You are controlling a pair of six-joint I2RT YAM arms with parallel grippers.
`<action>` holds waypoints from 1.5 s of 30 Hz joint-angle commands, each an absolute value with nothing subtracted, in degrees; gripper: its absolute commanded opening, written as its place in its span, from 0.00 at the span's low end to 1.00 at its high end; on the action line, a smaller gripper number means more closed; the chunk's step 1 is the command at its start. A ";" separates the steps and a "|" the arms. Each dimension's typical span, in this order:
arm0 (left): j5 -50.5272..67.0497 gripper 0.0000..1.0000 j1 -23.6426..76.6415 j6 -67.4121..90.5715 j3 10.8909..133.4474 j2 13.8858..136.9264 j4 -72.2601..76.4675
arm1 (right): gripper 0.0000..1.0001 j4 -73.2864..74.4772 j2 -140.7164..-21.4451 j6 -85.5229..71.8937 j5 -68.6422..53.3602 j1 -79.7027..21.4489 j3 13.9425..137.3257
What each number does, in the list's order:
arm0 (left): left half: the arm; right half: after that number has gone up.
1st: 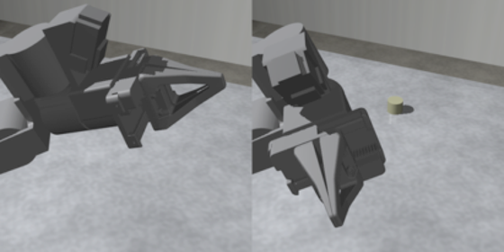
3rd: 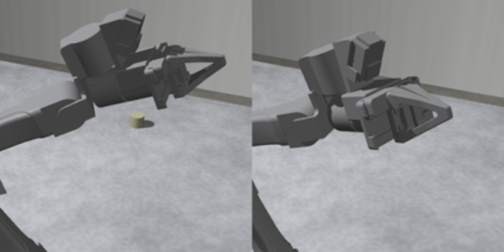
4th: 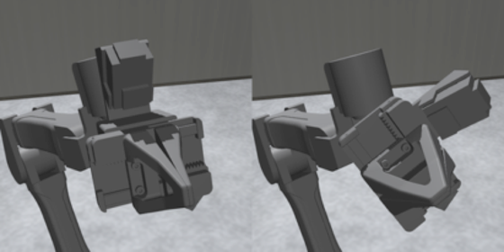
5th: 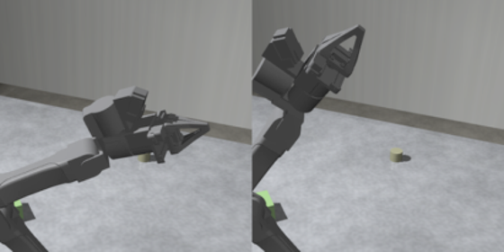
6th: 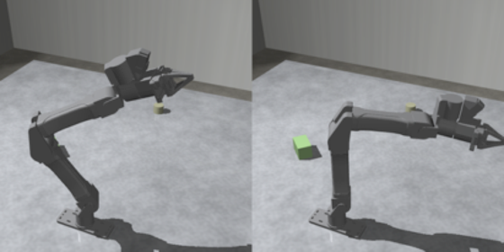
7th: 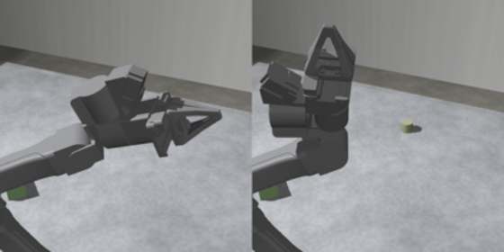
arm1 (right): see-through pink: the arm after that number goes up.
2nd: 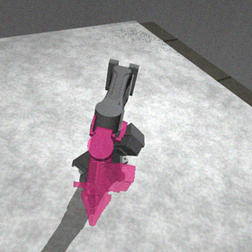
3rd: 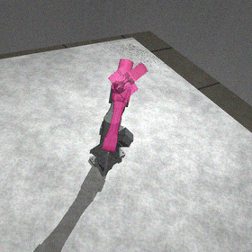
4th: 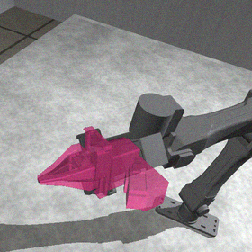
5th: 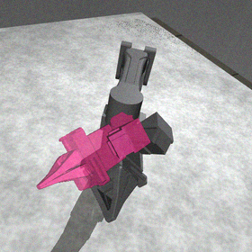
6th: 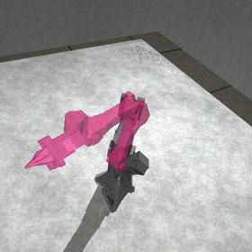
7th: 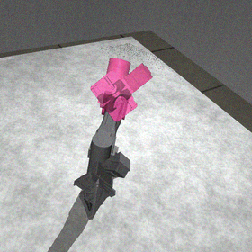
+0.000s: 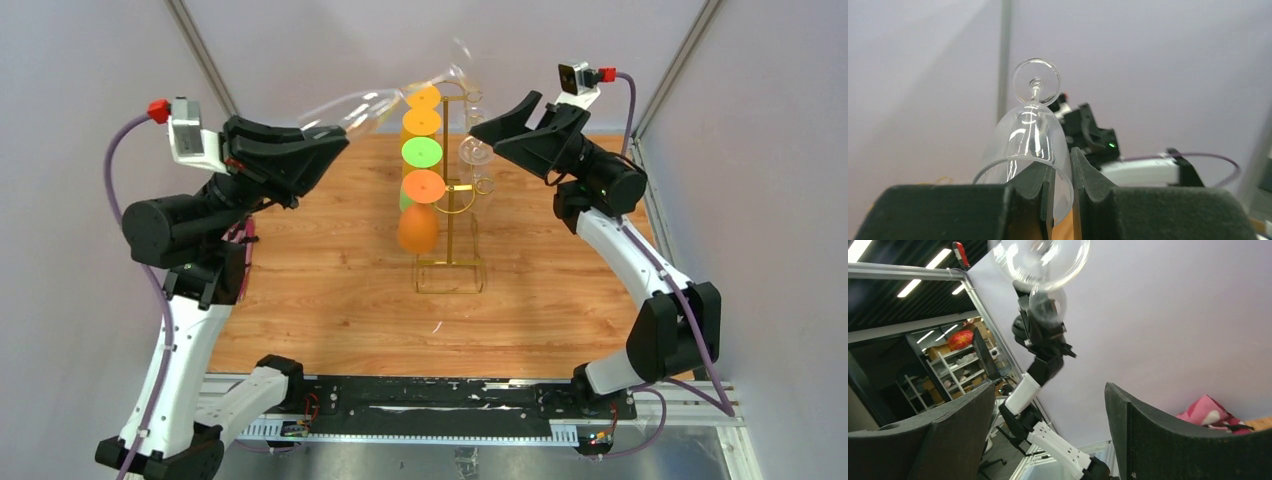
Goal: Take the wine glass off the wine glass rack
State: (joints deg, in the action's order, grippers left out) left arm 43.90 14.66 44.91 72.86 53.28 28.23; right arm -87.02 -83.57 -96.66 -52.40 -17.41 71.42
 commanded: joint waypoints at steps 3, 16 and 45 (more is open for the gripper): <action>21.60 0.00 14.24 28.98 82.06 51.84 1.84 | 0.87 -90.87 -79.68 -96.55 -54.27 -9.73 66.11; -14.46 0.00 13.73 18.79 134.49 86.47 -55.34 | 0.83 -75.49 -74.59 -91.22 -57.24 0.33 62.36; -5.36 0.00 3.21 11.96 133.32 118.33 -77.21 | 0.79 -42.18 -76.24 -70.15 -58.21 2.02 64.01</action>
